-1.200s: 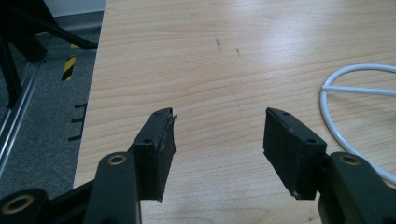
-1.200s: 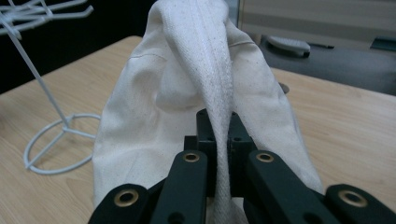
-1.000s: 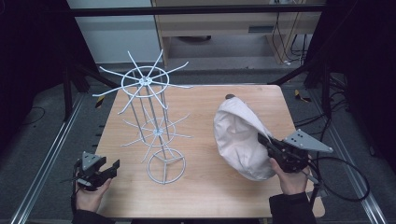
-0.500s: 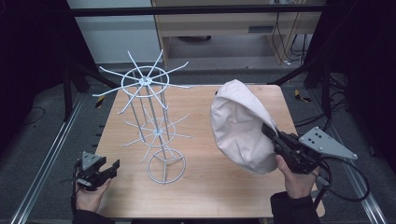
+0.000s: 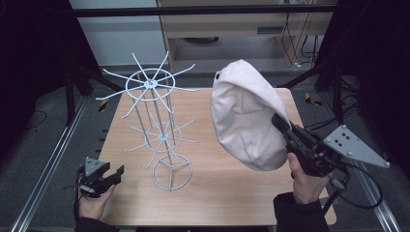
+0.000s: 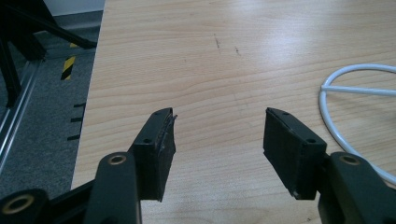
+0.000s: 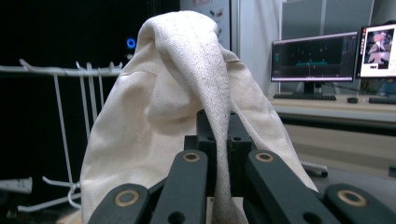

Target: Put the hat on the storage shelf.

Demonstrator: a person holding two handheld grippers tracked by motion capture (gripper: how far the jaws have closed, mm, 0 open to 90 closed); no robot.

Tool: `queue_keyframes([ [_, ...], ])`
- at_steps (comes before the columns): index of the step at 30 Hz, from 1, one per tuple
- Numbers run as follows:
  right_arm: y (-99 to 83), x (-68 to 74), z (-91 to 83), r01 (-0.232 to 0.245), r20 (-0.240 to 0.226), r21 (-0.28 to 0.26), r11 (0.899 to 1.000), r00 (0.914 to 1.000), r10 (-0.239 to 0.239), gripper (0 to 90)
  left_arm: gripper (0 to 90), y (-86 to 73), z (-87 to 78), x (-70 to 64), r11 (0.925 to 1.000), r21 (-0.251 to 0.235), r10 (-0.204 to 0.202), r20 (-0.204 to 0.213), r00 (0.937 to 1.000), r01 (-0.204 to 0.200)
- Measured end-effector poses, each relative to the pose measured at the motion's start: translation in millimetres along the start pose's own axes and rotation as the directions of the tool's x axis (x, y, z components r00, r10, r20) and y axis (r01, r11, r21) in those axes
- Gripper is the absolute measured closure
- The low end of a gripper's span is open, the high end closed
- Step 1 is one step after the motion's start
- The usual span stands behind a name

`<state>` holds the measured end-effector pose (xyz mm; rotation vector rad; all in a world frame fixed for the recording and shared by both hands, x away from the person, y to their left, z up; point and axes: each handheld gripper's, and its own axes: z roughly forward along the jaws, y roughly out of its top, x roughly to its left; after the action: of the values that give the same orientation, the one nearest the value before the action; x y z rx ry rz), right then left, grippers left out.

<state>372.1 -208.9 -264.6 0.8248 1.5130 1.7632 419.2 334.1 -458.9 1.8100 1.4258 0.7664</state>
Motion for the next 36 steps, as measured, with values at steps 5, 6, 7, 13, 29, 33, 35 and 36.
queue_keyframes([
  [5,12.9,6.5,1.6,-0.002,-0.009,-0.063,0.998,1.0,0.002,88.6,43.3,0.1,-0.3,0.2,1.0,0.0,0.001,0.001,1.0,-0.001],
  [6,14.9,7.8,2.0,-0.003,-0.011,-0.073,0.997,0.9999,0.002,88.6,43.3,0.1,-0.3,0.3,1.0,0.0,0.001,0.001,1.0,-0.001],
  [7,16.6,9.1,2.5,-0.006,-0.016,-0.081,0.997,0.9999,0.005,88.6,43.3,0.0,-0.2,0.2,1.0,0.0,-0.001,0.001,1.0,0.001],
  [13,23.5,18.1,10.3,-0.019,-0.055,-0.123,0.992,0.9984,0.012,88.6,43.3,0.0,0.1,0.0,1.0,0.0,0.0,0.0,1.0,0.0],
  [29,13.4,45.6,52.0,-0.04,-0.141,-0.087,0.995,0.9896,0.028,88.5,43.4,-0.3,0.6,-0.1,1.0,0.002,0.004,0.001,1.0,-0.004],
  [33,3.3,47.8,55.0,-0.037,-0.147,-0.061,0.997,0.9888,0.028,88.5,43.4,-0.3,0.8,0.1,1.0,0.001,0.004,-0.001,1.0,-0.004],
  [35,-2.3,46.8,55.5,-0.047,-0.147,-0.052,0.998,0.9884,0.039,88.5,43.4,-0.4,1.0,0.0,1.0,0.003,0.004,0.001,1.0,-0.004],
  [36,-5.0,45.8,55.3,-0.056,-0.152,-0.05,0.997,0.9872,0.048,88.5,43.4,-0.4,1.1,-0.2,1.0,0.002,0.005,0.001,1.0,-0.005],
])
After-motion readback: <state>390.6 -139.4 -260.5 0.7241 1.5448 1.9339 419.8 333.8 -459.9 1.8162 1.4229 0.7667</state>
